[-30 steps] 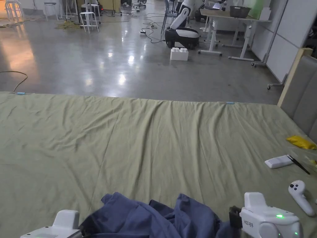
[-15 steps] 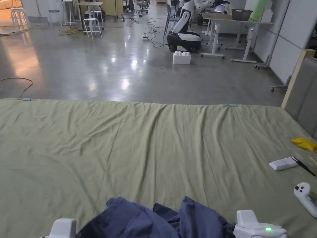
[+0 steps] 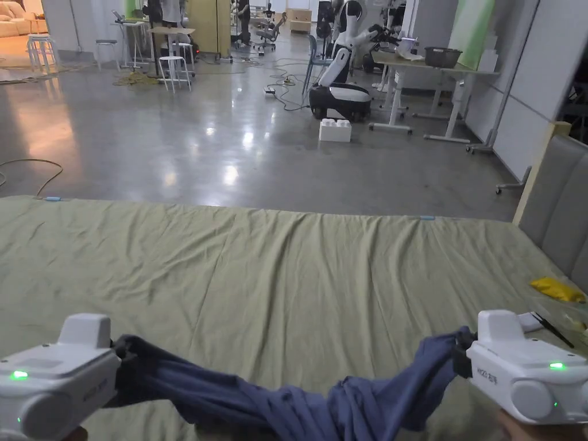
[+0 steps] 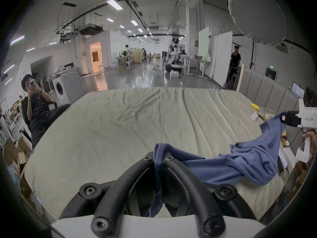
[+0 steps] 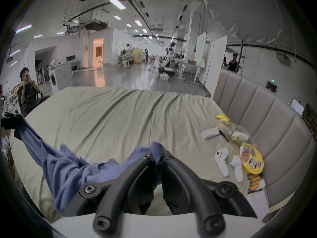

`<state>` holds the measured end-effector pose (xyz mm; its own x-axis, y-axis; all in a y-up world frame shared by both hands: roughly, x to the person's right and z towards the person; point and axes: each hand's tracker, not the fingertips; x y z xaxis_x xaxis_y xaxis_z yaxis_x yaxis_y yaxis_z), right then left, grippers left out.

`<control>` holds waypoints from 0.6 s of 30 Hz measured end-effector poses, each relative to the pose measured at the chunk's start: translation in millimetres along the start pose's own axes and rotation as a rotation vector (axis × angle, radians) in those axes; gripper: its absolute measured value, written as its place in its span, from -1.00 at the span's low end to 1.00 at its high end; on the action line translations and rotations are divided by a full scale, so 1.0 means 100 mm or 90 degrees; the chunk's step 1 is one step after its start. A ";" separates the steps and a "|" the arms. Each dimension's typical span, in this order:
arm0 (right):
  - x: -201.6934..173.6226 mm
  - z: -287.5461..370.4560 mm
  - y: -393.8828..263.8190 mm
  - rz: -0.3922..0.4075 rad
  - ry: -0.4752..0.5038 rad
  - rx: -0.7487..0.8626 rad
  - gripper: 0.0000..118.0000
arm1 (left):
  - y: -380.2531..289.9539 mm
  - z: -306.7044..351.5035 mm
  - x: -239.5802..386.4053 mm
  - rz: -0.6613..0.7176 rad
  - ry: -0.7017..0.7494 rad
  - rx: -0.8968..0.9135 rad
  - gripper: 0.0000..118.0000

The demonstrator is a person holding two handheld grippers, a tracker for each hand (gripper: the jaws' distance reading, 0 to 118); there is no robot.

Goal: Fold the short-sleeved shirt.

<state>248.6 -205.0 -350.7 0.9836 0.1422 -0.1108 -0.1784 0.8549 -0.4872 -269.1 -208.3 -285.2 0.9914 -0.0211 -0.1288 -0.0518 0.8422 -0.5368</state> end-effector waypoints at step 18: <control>-0.01 0.38 1.30 -0.029 -0.009 0.123 -0.88 | 1.31 0.17 -0.49 0.074 0.052 0.080 -0.89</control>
<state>225.1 -74.8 -380.7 0.9910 0.1078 -0.0792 -0.1275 0.9400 -0.3164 -322.0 -87.4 -335.0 0.9666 0.0405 -0.2530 -0.1443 0.9020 -0.4069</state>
